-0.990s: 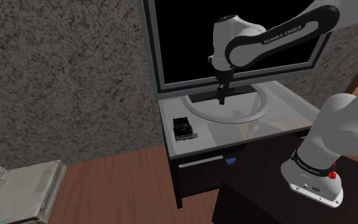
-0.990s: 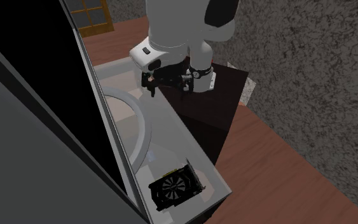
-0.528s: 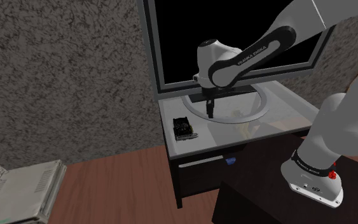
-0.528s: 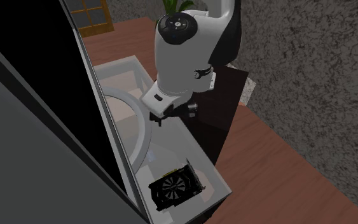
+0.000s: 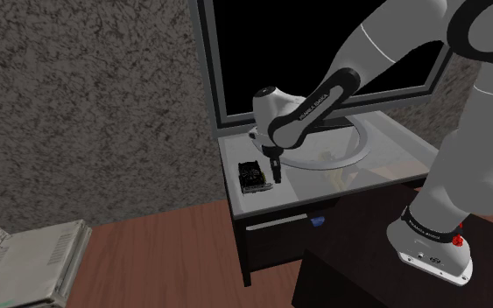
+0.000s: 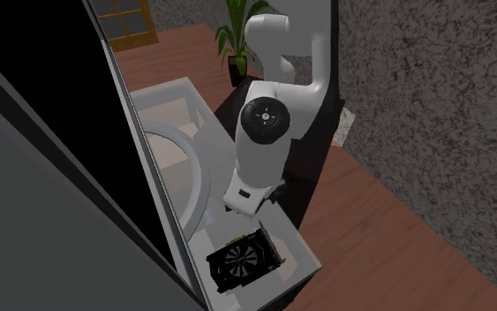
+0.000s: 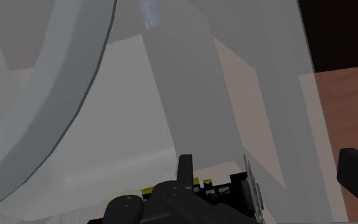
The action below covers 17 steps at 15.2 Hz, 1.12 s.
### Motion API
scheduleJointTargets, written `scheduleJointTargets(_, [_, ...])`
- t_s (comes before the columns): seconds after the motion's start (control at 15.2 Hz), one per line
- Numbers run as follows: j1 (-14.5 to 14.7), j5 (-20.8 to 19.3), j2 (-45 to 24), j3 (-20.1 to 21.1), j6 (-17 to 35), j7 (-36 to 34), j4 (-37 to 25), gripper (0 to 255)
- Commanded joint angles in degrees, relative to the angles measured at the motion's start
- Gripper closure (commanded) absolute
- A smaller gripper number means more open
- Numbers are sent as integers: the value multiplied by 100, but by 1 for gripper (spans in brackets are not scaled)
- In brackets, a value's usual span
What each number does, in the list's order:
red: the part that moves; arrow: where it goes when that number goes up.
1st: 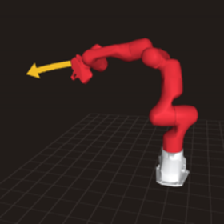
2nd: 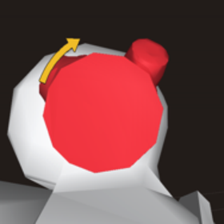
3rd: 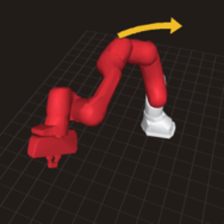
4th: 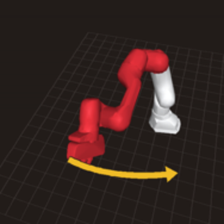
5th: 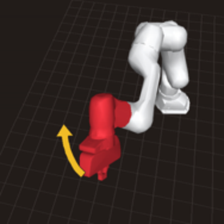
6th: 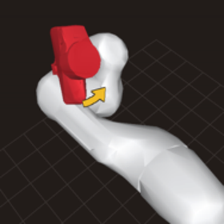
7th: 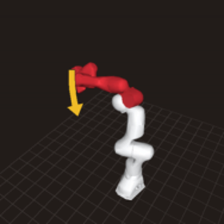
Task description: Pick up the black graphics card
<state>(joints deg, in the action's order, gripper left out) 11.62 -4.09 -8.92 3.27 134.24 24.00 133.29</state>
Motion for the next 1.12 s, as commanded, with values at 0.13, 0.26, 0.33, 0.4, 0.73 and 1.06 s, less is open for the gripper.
scheduleJointTargets(0.13, [74,-22,-639,109,298,241,-277,0])
scheduleJointTargets(0.26, [79,-46,-773,99,434,222,-274,0])
scheduleJointTargets(0.33, [82,-57,-841,94,501,212,-275,0])
scheduleJointTargets(0.4, [85,-69,-910,88,568,202,-277,0])
scheduleJointTargets(0.73, [92,-100,-1084,71,739,182,-280,255])
scheduleJointTargets(1.06, [90,-100,-1088,70,737,185,-285,255])
